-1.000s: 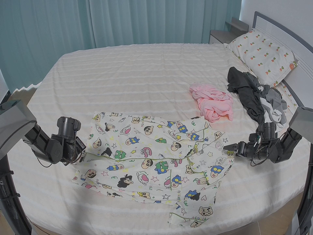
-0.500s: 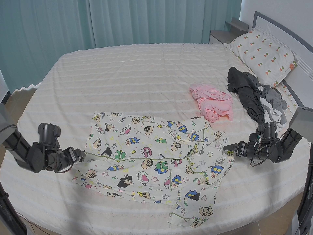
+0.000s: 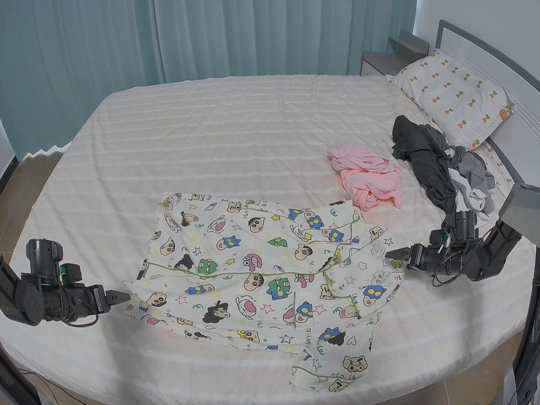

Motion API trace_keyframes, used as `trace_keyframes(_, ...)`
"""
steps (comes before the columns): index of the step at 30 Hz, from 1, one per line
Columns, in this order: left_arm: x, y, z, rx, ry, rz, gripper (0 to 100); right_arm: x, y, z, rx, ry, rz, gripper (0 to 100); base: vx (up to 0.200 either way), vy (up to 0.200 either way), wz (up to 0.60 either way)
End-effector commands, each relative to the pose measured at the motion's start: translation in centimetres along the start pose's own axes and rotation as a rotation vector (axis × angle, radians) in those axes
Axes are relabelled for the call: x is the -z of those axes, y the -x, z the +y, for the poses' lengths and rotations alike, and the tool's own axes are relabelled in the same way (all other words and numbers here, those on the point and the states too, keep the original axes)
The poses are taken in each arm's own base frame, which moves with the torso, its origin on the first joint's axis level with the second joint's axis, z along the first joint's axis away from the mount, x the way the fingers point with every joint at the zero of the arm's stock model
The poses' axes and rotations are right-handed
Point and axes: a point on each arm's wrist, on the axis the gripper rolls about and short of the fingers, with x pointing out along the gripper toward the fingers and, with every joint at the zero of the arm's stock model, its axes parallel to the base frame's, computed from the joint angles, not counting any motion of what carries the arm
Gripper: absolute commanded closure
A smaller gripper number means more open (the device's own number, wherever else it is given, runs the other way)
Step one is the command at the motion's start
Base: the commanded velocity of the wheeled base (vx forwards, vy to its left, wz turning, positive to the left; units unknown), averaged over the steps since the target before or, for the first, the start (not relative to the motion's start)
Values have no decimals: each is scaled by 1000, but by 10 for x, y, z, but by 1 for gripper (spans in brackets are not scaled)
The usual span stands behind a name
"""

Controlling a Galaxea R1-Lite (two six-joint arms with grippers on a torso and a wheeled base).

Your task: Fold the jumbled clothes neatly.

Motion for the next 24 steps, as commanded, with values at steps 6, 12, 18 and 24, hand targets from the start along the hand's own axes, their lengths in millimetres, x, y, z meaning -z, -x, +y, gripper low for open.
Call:
trace_keyframes(6, 26, -57, -13, -89, 62, 112, 0, -1, 1, 1, -4, 1, -4, 0, 0, 0, 0)
trace_keyframes(12, 36, -83, -15, -160, 61, 80, 0, -2, 1, 1, -4, 2, -6, 0, 0, 0, 0)
trace_keyframes(18, 27, -92, -15, -167, 79, 31, 0, -2, 1, 1, -4, 2, -6, 0, 0, 0, 0)
trace_keyframes(24, 30, -96, -13, -182, 80, 38, 0, -2, 2, 2, -5, 3, -7, 0, 0, 0, 0)
